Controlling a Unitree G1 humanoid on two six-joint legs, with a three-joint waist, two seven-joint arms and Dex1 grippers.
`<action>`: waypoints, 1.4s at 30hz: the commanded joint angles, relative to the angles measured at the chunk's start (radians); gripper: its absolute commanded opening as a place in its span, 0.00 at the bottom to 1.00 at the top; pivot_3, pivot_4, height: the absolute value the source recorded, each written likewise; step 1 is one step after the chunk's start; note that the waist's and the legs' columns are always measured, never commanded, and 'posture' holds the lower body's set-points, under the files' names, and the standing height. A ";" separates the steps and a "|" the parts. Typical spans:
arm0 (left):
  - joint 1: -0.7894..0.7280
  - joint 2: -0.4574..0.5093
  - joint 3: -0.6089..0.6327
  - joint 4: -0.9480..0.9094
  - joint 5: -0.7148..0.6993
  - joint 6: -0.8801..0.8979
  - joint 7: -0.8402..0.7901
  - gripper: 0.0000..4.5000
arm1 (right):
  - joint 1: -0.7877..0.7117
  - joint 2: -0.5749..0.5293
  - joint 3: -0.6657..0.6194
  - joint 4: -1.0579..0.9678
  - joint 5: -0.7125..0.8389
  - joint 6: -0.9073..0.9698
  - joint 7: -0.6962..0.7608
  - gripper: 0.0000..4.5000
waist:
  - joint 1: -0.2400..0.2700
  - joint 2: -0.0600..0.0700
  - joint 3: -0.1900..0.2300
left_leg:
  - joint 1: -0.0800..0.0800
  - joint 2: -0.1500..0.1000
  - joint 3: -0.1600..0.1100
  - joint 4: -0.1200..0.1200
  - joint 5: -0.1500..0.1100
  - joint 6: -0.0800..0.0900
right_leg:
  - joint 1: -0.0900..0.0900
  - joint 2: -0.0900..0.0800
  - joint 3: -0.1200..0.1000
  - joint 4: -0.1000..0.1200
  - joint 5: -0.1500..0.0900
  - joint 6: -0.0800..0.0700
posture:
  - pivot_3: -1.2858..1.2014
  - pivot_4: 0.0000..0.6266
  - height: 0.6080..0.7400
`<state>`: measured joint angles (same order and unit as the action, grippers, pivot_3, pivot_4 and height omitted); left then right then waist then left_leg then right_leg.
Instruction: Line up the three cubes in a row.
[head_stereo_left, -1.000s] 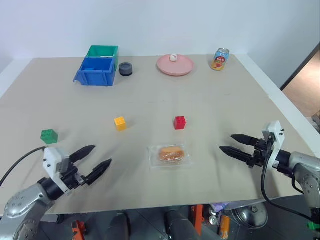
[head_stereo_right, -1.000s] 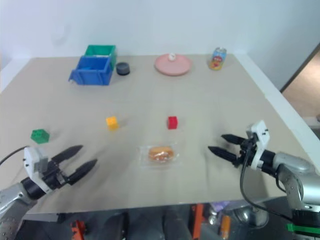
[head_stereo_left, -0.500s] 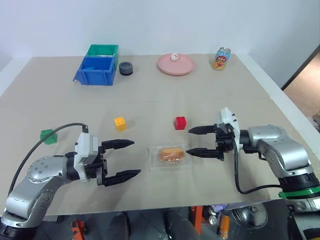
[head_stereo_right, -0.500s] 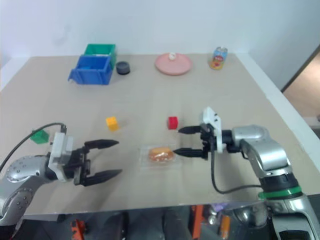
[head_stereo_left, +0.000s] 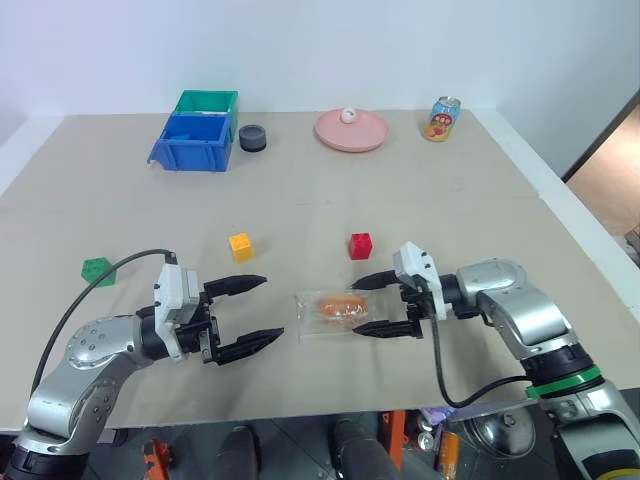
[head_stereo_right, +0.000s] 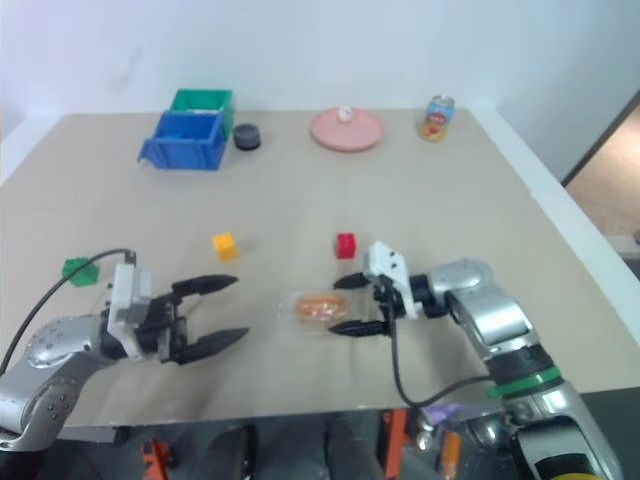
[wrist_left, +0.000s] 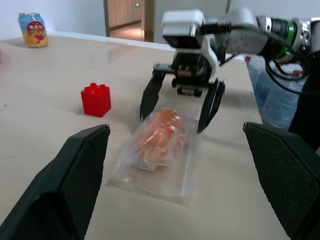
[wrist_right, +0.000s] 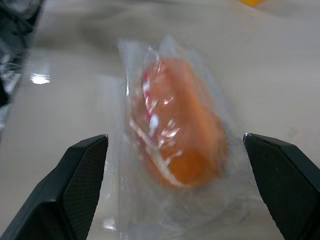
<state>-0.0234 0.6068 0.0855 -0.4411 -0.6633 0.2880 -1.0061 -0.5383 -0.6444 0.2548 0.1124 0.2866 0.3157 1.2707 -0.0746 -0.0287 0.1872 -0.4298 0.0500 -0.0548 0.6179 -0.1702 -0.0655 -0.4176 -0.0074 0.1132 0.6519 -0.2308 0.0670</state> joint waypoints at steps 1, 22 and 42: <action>-0.006 -0.006 0.009 -0.028 0.001 -0.015 0.015 1.00 | -0.024 0.037 -0.001 0.050 -0.042 -0.070 -0.029 0.87 | 0.000 0.000 0.000 | 0.000 0.000 0.000 0.000 0.000 0.000 | 0.000 0.000 0.000 0.000 0.000 0.000 | 0.52 0.24 0.97; -0.113 -0.039 -0.102 0.055 0.027 -0.027 -0.061 1.00 | 0.104 -0.195 -0.256 -0.028 0.151 0.114 0.074 0.10 | 0.014 0.000 0.000 | 0.001 0.000 -0.001 0.001 0.000 0.000 | 0.002 0.000 0.000 0.001 0.000 0.000 | 0.52 0.24 0.97; -0.204 -0.166 -0.164 0.162 0.117 -0.086 -0.026 1.00 | -0.162 -0.227 -0.378 0.743 -0.248 -0.362 -0.642 0.10 | -0.011 0.002 0.000 | 0.004 -0.001 0.001 0.001 0.001 0.001 | 0.004 0.000 0.003 0.001 0.001 0.001 | 0.52 0.24 0.97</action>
<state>-0.2179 0.4456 -0.0802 -0.2779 -0.5607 0.2316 -1.0433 -0.6658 -0.8678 -0.1163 0.8591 0.0532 -0.0144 0.6769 -0.0852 -0.0263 0.1874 -0.4238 0.0489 -0.0542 0.6188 -0.1695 -0.0645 -0.4117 -0.0069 0.1161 0.6529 -0.2296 0.0683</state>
